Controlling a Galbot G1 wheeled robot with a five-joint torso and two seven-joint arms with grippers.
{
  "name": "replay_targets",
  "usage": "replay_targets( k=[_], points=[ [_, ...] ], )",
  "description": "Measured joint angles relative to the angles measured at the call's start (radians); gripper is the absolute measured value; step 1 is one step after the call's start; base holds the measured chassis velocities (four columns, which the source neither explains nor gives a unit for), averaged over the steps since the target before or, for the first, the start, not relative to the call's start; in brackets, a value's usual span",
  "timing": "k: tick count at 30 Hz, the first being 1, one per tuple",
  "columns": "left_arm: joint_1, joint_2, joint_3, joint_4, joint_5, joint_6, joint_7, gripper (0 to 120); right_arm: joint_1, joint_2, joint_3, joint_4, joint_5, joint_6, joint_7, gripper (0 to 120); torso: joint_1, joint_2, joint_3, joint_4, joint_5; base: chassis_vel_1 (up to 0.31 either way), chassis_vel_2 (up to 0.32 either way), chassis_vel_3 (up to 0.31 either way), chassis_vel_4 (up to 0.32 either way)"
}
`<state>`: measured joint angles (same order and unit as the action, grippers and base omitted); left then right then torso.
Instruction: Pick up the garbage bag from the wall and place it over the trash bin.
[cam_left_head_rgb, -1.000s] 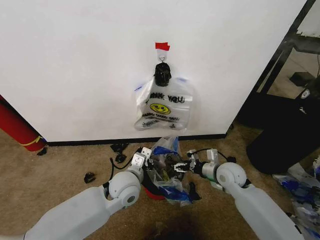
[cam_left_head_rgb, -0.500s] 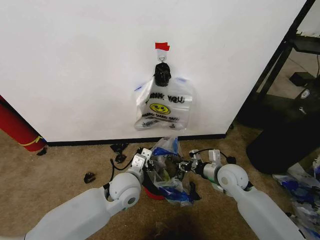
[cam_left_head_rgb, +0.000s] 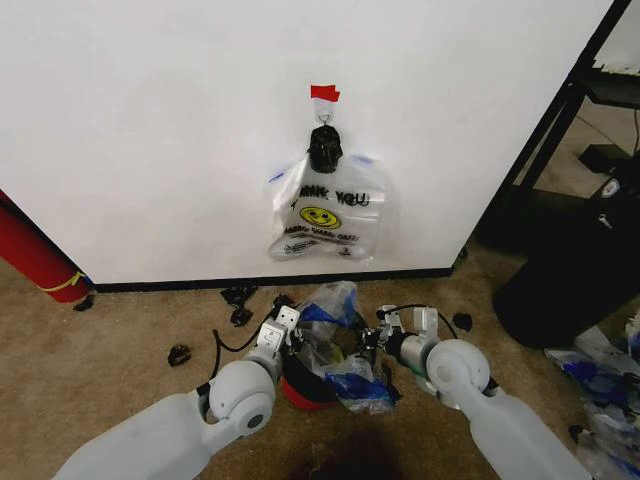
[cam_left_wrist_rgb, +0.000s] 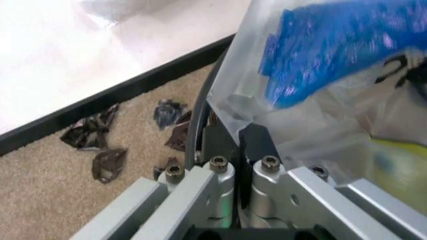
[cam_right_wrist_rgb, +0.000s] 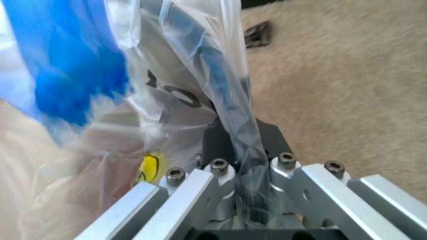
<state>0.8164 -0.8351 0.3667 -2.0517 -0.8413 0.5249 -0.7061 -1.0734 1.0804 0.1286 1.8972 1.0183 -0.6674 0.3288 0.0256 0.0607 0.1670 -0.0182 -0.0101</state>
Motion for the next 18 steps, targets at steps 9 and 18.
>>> replay_targets(
  k=[9, 18],
  points=[
    [0.064, 0.024, -0.060, -0.063, 0.098, -0.070, 0.090, 0, -0.038, 0.000, -0.016, 0.076, -0.038, 0.083, 0.197, 0, 0.000, 0.000, 0.000, 0.0000, 0.0000, 0.000, 0.000, 0.000, 0.000],
    [0.193, 0.069, -0.241, -0.047, 0.185, -0.127, 0.194, 0, -0.115, -0.080, 0.075, 0.160, -0.092, 0.073, 0.054, 0, 0.000, 0.000, 0.000, 0.0003, 0.0000, 0.000, 0.000, 0.000, 0.000]
  ],
)
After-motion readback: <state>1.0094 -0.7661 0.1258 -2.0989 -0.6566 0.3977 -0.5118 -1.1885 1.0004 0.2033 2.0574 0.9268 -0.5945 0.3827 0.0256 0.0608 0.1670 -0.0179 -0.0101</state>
